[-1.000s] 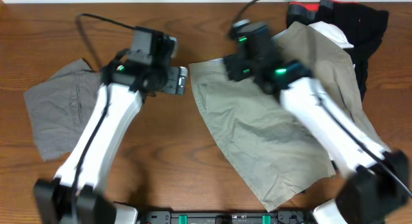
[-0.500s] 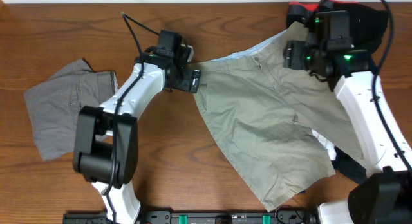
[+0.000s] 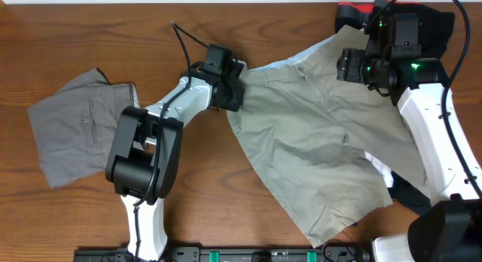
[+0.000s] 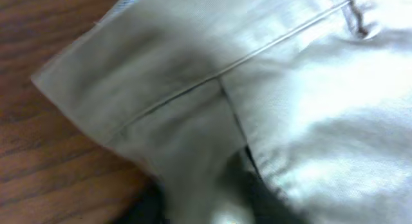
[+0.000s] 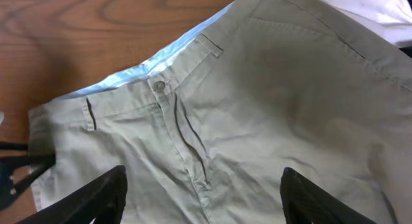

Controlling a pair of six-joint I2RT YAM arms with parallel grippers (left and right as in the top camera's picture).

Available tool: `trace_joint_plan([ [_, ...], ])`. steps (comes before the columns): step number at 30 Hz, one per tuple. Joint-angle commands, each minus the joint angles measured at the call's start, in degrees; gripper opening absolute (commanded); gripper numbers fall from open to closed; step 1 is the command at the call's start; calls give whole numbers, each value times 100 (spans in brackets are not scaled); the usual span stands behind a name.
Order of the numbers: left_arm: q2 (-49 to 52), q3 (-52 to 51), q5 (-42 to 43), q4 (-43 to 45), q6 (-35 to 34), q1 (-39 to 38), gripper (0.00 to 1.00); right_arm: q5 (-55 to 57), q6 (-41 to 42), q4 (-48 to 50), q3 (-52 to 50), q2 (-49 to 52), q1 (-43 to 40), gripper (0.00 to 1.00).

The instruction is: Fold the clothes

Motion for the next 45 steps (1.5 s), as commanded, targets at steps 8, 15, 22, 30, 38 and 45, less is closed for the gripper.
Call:
trace_joint_plan([
  [8,-699,15,-1768,-1322,-466,76,6,940,262,601,-188,332,-487,59],
  [15,-1248,15,-2068,-1722,-616,81,6,483,238,1565,-240,1543,-841,17],
  [22,-1261,15,-2046,-1727,-638,74,6,463,245,2557,-238,2802,-1067,7],
  [30,-1263,15,-2396,-2157,-852,149,6,-306,345,2907,-238,3458,-1537,7],
  [38,-1263,15,-2365,-2124,-846,205,6,-2684,306,3679,-236,2793,-2159,12],
  [45,-1263,15,-2365,-2120,-848,205,6,-1967,800,3958,-238,2977,-1996,6],
])
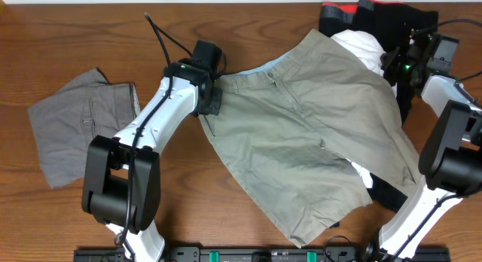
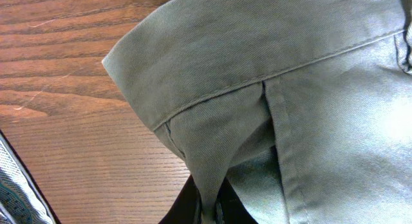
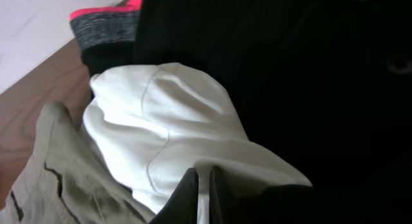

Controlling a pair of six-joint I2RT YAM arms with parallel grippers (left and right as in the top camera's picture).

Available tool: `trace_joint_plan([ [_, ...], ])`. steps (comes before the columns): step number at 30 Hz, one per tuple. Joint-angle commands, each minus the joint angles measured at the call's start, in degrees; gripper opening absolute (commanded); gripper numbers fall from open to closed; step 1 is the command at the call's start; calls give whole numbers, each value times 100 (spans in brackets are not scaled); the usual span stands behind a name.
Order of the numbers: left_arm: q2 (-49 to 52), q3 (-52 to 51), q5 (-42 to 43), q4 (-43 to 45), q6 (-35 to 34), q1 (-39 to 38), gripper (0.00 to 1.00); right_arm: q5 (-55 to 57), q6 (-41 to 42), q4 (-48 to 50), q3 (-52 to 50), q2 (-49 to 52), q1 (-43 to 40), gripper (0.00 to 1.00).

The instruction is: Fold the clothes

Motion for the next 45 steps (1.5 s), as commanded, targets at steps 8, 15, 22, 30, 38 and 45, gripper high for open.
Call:
trace_joint_plan([
  [8,-24,7,-330,-50,-74,94,6,1679,367,-299,-37,778,662,2],
  [15,-24,7,-332,-52,-74,96,6,4144,538,-1364,-35,911,278,1],
  [22,-155,7,-332,-101,-317,437,6,4887,-173,-1587,-17,402,-769,1],
  [30,-227,7,-330,-162,-308,813,6,4804,-503,-1650,315,-90,-1672,1],
  [38,-227,7,-286,-142,-310,817,7,411,-1617,-1886,557,-614,-1700,13],
  [45,-227,7,-92,-114,-308,811,7,-2157,-892,-1556,553,-776,-911,5],
])
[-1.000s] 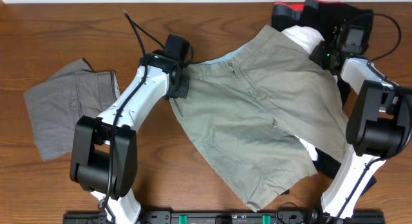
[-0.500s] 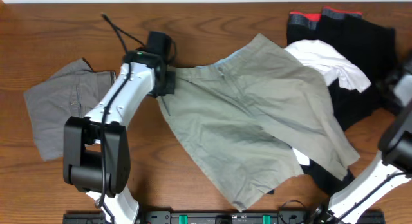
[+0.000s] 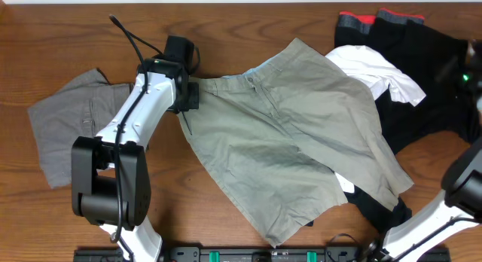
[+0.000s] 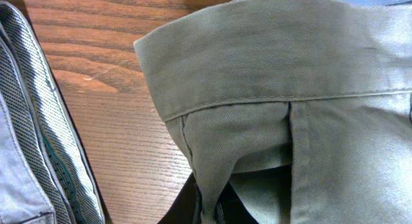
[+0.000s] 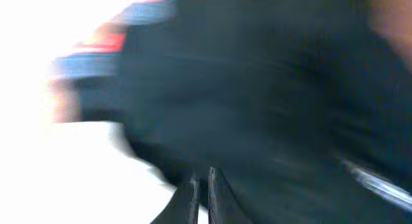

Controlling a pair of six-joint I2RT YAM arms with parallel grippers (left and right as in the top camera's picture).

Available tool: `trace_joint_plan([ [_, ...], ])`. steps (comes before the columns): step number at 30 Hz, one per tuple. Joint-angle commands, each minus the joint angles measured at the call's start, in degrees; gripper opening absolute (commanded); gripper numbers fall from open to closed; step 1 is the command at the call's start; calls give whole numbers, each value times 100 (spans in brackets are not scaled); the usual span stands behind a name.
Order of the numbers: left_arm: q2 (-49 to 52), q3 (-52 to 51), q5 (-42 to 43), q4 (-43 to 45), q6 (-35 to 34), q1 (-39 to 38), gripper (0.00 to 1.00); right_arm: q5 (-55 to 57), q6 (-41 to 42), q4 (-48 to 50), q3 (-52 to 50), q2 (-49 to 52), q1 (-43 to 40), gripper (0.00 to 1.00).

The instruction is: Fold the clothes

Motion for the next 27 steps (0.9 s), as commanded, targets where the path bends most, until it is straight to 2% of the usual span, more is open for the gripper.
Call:
trace_joint_plan([
  [1,-195,7,35,46,-48,28,7,-1141,411,-44,79,-72,678,5],
  [8,-195,7,144,125,-48,26,13,1368,1292,203,74,599,2070,1],
  [14,-195,7,142,122,-48,26,15,3145,1891,570,74,1366,2568,1],
  [18,-197,7,136,74,-44,26,14,4273,1873,400,74,1720,2463,1],
  [22,-216,7,111,44,-46,33,14,5383,1661,-81,74,1786,2022,1],
  [27,-225,7,50,42,-50,66,10,5711,1410,-332,101,1690,1156,1],
])
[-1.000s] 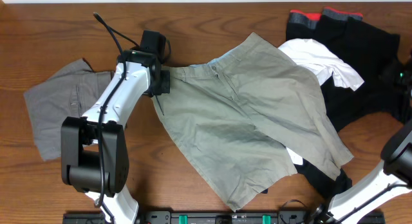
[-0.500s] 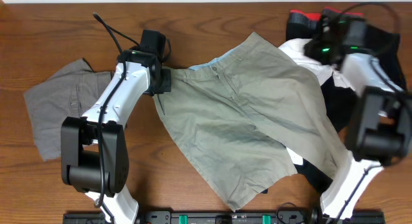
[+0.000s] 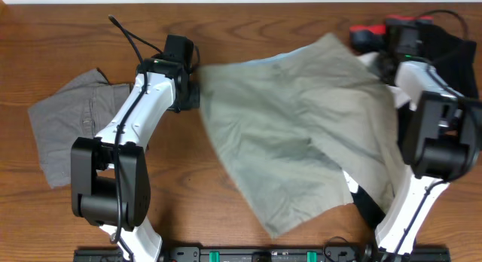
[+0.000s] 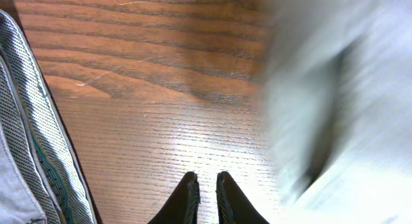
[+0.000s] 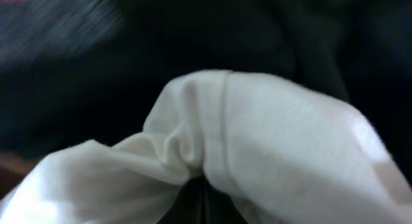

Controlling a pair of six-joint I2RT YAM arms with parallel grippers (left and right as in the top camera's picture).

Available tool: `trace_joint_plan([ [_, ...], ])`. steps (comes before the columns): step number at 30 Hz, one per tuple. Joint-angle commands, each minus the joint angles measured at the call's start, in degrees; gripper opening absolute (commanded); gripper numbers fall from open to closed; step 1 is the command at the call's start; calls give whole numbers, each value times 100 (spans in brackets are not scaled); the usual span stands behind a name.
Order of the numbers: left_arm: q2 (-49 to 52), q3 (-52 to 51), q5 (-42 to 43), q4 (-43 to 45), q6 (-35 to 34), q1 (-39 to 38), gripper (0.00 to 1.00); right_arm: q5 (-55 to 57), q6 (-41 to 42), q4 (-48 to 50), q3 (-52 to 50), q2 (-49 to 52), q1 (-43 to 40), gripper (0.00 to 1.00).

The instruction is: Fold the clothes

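Observation:
The khaki shorts (image 3: 294, 134) lie spread and motion-blurred across the middle of the table, their waistband to the upper left; in the left wrist view the khaki shorts (image 4: 347, 89) are a blur at the right. My left gripper (image 3: 188, 95) (image 4: 205, 182) is just left of the waistband corner over bare wood, shut with nothing between its fingers. At the far right edge of the shorts, my right gripper (image 3: 385, 62) (image 5: 203, 188) is shut on a fold of the white garment (image 5: 277, 134).
Folded grey shorts (image 3: 71, 130) (image 4: 19, 121) lie at the left. A pile of black clothes (image 3: 444, 51) (image 5: 193, 31) with a red-trimmed piece (image 3: 369, 32) sits at the back right. More white and black cloth (image 3: 352, 185) shows under the shorts' lower right edge.
The shorts' waistband corner has left my left gripper, and the shorts now lie further right, blurred. My right gripper, then off at the far right edge, is now shut on the white garment.
My left gripper held the waistband corner while my right gripper stood open over the shorts. At the two later moments the shorts lay further left each time, and the right gripper was shut by the clothes pile, then at the far right. Now the corner is free.

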Motion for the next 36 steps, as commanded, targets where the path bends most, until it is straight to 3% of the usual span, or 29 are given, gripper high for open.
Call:
trace_joint_plan([
  [1,-201,7,-87,-39,-28,70,9,1300,-195,-328,-269,380,-1036,1],
  [6,-201,7,57,-9,-26,90,6,306,-745,-321,-199,109,-1742,1],
  [10,-199,7,1329,437,492,-9,34,-424,-1010,-341,-195,-72,-1915,1],
  [13,-162,7,1668,1091,557,-203,49,-433,-1010,-435,-195,-98,-1875,1],
  [17,127,7,2046,1965,557,-551,60,-433,-1008,-621,-195,-98,-1762,1],
  [22,776,7,2376,2964,490,-922,62,-435,-1003,-780,-195,-98,-1668,1],
  [26,1268,33,2511,3790,20,-1121,62,-435,-905,-968,-195,-98,-1626,1],
  [36,1832,92,2704,4253,-247,-1375,62,-435,-765,-1207,-195,-98,-1626,1],
])
